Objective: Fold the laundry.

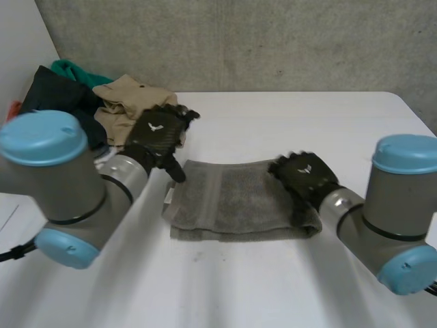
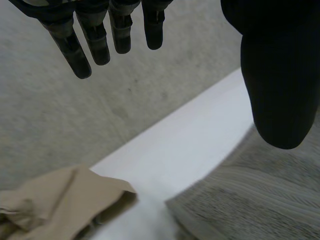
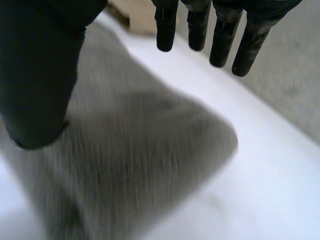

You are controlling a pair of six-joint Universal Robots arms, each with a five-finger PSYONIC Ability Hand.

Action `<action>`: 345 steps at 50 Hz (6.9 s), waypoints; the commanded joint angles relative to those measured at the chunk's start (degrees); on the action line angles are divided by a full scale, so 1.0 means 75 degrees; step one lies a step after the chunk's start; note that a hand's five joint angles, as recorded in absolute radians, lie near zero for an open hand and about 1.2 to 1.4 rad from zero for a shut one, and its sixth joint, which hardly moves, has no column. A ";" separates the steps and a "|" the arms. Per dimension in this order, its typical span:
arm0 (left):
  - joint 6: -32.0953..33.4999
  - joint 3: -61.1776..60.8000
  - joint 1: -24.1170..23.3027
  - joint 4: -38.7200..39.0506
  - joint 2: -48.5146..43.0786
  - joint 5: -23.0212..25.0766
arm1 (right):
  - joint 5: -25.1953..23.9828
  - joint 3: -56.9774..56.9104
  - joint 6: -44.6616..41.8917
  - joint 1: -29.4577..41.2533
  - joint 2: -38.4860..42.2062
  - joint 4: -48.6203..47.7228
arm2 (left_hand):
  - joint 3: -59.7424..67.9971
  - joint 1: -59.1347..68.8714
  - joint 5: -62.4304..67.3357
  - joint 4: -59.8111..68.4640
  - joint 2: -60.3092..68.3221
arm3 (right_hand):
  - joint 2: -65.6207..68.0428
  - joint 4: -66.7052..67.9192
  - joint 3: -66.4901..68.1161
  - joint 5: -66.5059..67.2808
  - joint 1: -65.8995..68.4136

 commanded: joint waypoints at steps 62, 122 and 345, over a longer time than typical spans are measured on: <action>-0.0108 0.1164 -0.0985 -0.1710 -0.1613 -0.1937 | -0.0093 -0.3724 0.3117 0.1196 0.2298 0.1846 | 0.0094 0.0140 0.0020 0.0151 0.0131 | -0.0457 -0.0542 -0.0421 -0.0616 -0.0376; 0.0327 0.1176 0.0081 -0.1745 0.0168 0.3101 | 0.0305 -0.1556 0.4699 0.1689 0.2310 -0.0896 | 0.0071 0.0117 -0.0002 0.0128 0.0108 | 0.1613 0.1528 0.1648 0.1453 0.1693; 0.3550 0.6249 0.4722 -0.0421 -0.5058 0.2364 | -0.0679 0.1678 -0.2520 -0.0011 -0.0819 -0.0638 | 0.1864 0.1910 0.1790 0.1921 0.1901 | -0.0457 -0.0542 -0.0421 -0.0616 -0.0376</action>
